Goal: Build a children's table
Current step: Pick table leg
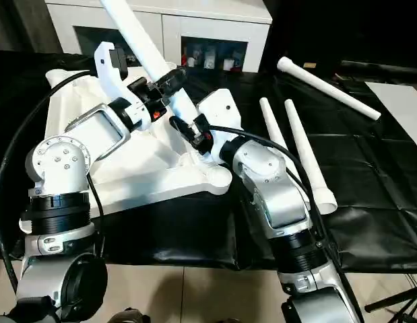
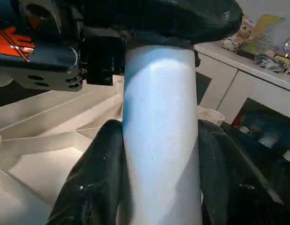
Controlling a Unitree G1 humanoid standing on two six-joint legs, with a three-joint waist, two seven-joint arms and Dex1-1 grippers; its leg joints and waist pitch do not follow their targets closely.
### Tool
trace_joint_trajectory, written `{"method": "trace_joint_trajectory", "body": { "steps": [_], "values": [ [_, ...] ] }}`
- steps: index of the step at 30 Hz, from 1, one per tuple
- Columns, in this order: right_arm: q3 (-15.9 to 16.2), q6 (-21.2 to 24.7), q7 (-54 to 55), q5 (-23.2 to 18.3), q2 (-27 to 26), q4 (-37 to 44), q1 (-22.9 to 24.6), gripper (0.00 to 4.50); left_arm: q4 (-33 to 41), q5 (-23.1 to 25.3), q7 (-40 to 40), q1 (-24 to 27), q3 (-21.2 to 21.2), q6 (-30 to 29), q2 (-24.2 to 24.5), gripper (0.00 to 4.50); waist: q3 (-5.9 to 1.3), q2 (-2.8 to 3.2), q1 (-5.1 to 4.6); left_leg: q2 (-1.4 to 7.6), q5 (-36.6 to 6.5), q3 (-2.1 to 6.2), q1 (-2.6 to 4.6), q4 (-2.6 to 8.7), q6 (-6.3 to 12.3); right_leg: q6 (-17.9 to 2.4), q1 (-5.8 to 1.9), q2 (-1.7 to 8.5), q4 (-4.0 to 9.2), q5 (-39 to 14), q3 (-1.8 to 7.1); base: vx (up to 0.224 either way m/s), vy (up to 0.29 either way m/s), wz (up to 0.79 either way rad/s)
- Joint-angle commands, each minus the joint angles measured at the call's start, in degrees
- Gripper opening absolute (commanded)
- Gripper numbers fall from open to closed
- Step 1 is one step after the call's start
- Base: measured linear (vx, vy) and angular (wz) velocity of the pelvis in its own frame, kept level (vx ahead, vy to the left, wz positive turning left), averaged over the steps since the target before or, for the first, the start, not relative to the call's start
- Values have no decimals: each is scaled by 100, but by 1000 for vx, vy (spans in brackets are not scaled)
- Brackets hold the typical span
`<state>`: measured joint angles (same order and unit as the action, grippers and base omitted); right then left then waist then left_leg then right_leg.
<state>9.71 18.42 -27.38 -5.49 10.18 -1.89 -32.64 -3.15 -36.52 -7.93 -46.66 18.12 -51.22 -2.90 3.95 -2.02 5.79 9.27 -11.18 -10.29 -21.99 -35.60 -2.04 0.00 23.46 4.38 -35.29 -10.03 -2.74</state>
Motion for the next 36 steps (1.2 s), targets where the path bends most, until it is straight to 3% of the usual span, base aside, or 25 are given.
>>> {"method": "trace_joint_trajectory", "body": {
  "steps": [1, 3, 11, 15, 17, 20, 21, 27, 36],
  "values": [
    [-17, 86, -64, -101, 3, 11, -47, 218, 20, -45, -57, -49, -157, 46, 2, 188, -459, 17, 1, 331, -481, 129, 115, 432, 180, -1382, -337, 381, 284, -153, 246, 0, 0, 0],
    [-71, 160, -121, -207, -12, 37, -47, 253, 2, -54, -65, -60, -146, 59, 20, 188, -459, 20, 1, 330, -482, 128, 118, 432, 186, -1391, -335, 378, 283, -146, 245, 0, 0, 0],
    [-535, 846, -608, -1159, 14, 489, -11, 253, -142, 273, -282, -67, -397, 281, 329, 188, -466, 14, 12, 332, -381, 130, 117, 432, 256, -1404, -347, 374, 270, -41, 244, 0, 0, 0],
    [-1027, 1515, -1128, -1932, 519, 744, 80, 253, -334, 387, -390, -171, -427, 383, 526, 188, -467, 15, 81, 336, -413, 114, 160, 418, 266, -1399, -338, 375, 277, -105, 252, 0, 0, 0],
    [-1229, 1731, -1213, -2119, 627, 719, 79, 253, -382, 389, -443, -200, -469, 429, 592, 188, -468, 3, 79, 331, -360, 117, 121, 419, 266, -1431, -350, 389, 272, -75, 249, 0, 0, 0],
    [-1237, 1808, -1257, -2101, 719, 720, 90, 253, -375, 332, -468, -206, -486, 442, 609, 188, -467, -5, 81, 331, -375, 119, 115, 416, 216, -1440, -352, 395, 282, -198, 240, 0, 0, 0],
    [-1187, 1824, -1242, -2043, 738, 697, 77, 253, -353, 314, -509, -204, -524, 463, 589, 188, -466, 22, 75, 329, -385, 125, 106, 417, 179, -1429, -354, 399, 281, -239, 241, 0, 0, 0],
    [-1005, 1871, -1041, -1963, 775, 564, 35, 253, -348, 387, -655, -184, -737, 595, 640, 188, -471, 4, 76, 336, -384, 125, 120, 420, 147, -1393, -339, 393, 291, -316, 235, 0, 0, 0],
    [-730, 1645, -311, -1401, 401, 83, -137, 253, -72, 896, -951, 10, -1434, 978, 889, 188, -472, 26, 62, 337, -368, 129, 116, 434, 36, -1333, -330, 396, 275, -289, 238, 0, 0, 0]
  ]
}}
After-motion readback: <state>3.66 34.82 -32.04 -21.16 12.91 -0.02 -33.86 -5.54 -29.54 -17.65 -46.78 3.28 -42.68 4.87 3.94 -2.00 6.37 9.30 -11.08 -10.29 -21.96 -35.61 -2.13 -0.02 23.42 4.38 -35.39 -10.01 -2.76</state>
